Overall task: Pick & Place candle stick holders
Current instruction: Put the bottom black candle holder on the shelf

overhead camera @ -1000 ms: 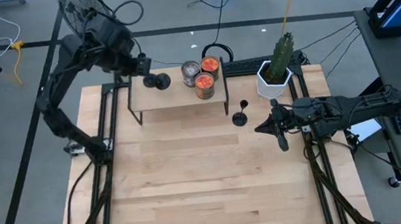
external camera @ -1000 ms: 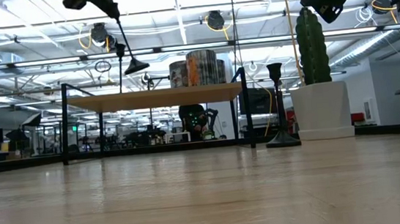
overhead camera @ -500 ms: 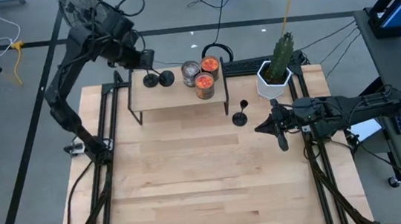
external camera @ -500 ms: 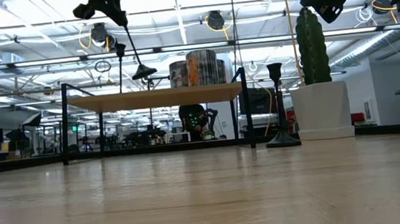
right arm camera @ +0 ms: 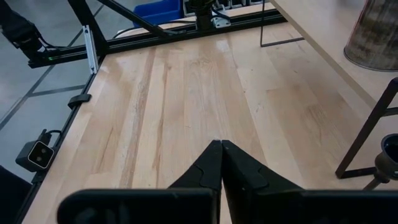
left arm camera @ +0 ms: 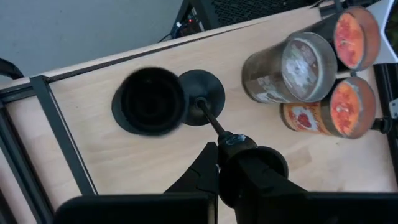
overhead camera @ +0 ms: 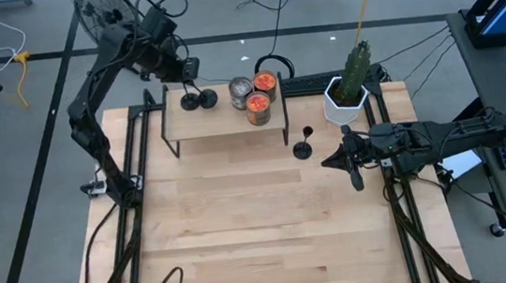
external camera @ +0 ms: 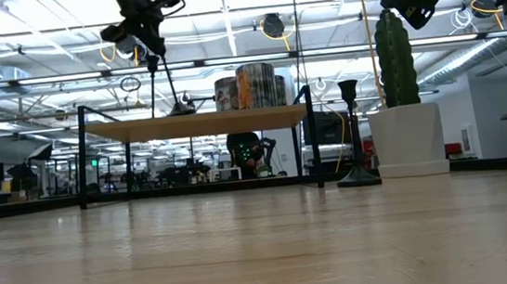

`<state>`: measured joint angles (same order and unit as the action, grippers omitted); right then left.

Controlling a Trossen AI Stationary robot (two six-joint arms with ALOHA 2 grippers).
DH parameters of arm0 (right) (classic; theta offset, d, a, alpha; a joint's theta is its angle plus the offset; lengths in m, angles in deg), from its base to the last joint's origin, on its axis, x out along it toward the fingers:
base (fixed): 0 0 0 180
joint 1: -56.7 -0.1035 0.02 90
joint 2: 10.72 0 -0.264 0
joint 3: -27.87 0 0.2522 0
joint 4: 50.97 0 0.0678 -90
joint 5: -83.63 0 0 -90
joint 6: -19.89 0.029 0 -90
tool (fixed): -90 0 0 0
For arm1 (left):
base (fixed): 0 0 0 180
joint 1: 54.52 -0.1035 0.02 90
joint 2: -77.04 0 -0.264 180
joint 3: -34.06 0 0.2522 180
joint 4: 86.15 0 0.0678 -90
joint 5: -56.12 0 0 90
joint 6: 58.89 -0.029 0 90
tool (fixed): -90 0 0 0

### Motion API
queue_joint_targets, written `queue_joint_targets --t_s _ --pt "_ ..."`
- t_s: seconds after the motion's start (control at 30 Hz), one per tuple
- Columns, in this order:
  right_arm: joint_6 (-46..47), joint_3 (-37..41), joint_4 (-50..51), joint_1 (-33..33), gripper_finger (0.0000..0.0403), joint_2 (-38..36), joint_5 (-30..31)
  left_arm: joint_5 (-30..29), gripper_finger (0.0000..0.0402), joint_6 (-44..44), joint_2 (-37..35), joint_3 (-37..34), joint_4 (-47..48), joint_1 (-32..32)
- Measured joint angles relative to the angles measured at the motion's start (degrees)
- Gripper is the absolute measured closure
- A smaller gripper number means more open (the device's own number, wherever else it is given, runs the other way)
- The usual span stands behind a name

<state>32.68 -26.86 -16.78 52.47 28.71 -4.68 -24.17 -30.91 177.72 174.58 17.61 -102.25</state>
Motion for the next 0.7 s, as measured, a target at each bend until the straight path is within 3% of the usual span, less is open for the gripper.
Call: queue_joint_targets --t_s 0.7 --pt "0.0 0.0 0.0 0.0 0.0399 0.0 0.0 -1.8 0.0387 -0.3 0.5 0.0 -1.5 1.6"
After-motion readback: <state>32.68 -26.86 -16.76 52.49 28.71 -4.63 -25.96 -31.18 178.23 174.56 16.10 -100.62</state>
